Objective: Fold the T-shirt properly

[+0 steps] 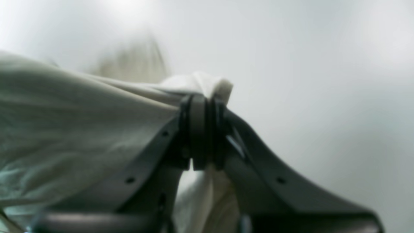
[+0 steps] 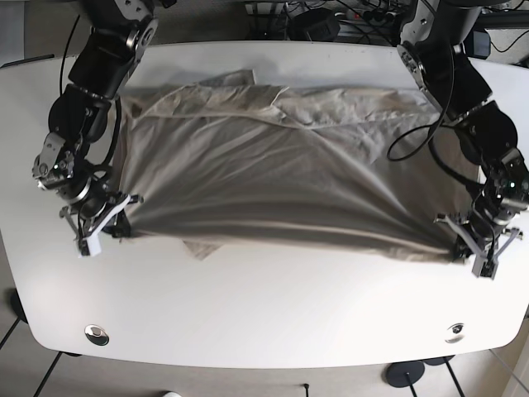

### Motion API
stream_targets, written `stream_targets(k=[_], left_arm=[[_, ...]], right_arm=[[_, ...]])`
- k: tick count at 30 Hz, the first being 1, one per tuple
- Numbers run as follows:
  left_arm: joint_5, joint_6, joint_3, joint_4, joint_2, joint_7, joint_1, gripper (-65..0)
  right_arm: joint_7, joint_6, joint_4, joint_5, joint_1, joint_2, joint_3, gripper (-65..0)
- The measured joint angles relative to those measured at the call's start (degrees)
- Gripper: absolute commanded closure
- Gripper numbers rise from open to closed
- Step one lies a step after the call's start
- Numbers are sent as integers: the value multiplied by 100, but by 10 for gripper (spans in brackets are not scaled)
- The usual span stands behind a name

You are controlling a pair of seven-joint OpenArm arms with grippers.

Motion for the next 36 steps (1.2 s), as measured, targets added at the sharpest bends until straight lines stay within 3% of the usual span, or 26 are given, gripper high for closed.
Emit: stream_targets(k=[3, 10, 16, 19, 22, 25, 31, 33, 36], left_arm=[[72, -20, 278, -48, 11, 326, -876, 0], [50, -20, 570, -970, -22, 313, -3167, 0], [-107, -20, 560, -1178, -339, 223, -4166, 0], [-83, -20, 529, -1172, -321, 221, -3816, 0], [-186, -70, 295, -872, -372, 212, -2747, 0], [68, -11, -61, -522, -389, 264, -1788, 0], [22, 7, -802, 125, -79, 136, 378, 0], [-404, 7, -966, 229, -52, 127, 1054, 0], [-868, 7, -1198, 343, -66, 76, 1659, 0]], right_arm=[[-328, 0, -127, 4, 931, 361, -175, -22], [-675, 0, -1296, 7, 3532, 1010, -811, -22], [-949, 7, -1408, 177, 5040, 1209, -1034, -22], [-1110, 7, -1056, 195, 4662, 1189, -1005, -22], [-1268, 15, -363, 227, 3359, 1086, -446, -22], [-1360, 4, 166, 2, 2124, 868, -116, -22], [-1207, 35, 1023, 11, -369, 149, 437, -22], [-903, 216, 1366, 4, -1158, -212, 431, -25], [-715, 221, 1475, 13, -1519, -555, 337, -41]])
